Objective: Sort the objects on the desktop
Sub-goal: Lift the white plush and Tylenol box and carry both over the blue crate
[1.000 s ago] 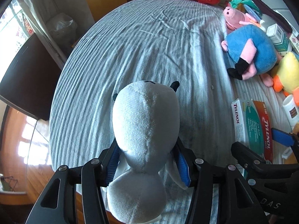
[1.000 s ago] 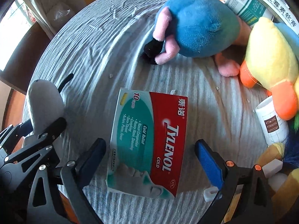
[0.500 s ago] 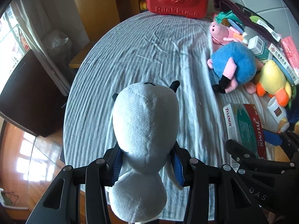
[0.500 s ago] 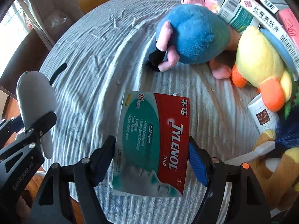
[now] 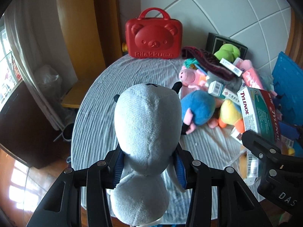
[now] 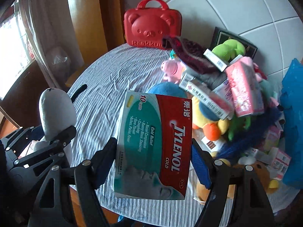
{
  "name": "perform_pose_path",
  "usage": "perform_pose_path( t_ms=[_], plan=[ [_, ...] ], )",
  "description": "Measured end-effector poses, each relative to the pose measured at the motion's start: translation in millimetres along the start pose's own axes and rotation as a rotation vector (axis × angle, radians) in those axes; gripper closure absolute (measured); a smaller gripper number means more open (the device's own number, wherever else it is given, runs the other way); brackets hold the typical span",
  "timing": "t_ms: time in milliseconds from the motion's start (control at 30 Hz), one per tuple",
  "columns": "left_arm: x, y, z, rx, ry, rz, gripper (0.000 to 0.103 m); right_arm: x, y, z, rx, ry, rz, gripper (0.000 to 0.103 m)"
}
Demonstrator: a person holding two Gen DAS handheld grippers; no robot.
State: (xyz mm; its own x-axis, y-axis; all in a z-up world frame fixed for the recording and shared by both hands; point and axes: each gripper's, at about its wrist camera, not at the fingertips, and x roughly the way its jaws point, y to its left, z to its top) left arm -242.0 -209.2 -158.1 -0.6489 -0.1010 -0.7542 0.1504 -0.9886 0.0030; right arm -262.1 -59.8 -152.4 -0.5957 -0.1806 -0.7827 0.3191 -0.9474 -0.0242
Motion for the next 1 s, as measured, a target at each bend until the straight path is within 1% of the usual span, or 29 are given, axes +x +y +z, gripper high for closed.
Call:
perform_pose_path(
  t_ms=[133, 233, 333, 433, 533, 600, 833, 1000],
  plan=[
    [-32.1, -29.3, 21.2, 0.041, -0.083, -0.058, 0.058, -43.2, -19.2, 5.7, 0.040, -0.086, -0.063, 0.028],
    [-54.8, -59.7, 32.8, 0.077, -0.141, -0.104, 0.058, -73.4, -44.2, 3.3, 0.076, -0.138, -0.108, 0.028],
    [-76.6, -97.5, 38.7, 0.119, -0.187, -0.144, 0.058, -103.7, -76.3, -2.7, 0.116, -0.181, -0.146, 0.028],
    [-97.3, -143.7, 41.0, 0.157, -0.230, -0.184, 0.058, -131.9, -116.4, -11.9, 0.159, -0.228, -0.185, 0.028],
    [-116.5, -201.4, 41.3, 0.187, -0.274, -0.227, 0.058, -161.8, -168.1, -26.6, 0.205, -0.279, -0.223, 0.028],
    [-130.9, -246.7, 40.0, 0.198, -0.309, -0.251, 0.058, -182.9, -207.8, -39.4, 0.227, -0.315, -0.257, 0.028],
    [-181.3, -419.3, 40.3, 0.241, -0.384, -0.330, 0.058, -259.9, -367.8, -88.7, 0.282, -0.413, -0.339, 0.028],
    [-211.6, -514.8, 45.5, 0.283, -0.411, -0.381, 0.058, -307.5, -466.8, -113.6, 0.336, -0.429, -0.409, 0.028]
  ],
)
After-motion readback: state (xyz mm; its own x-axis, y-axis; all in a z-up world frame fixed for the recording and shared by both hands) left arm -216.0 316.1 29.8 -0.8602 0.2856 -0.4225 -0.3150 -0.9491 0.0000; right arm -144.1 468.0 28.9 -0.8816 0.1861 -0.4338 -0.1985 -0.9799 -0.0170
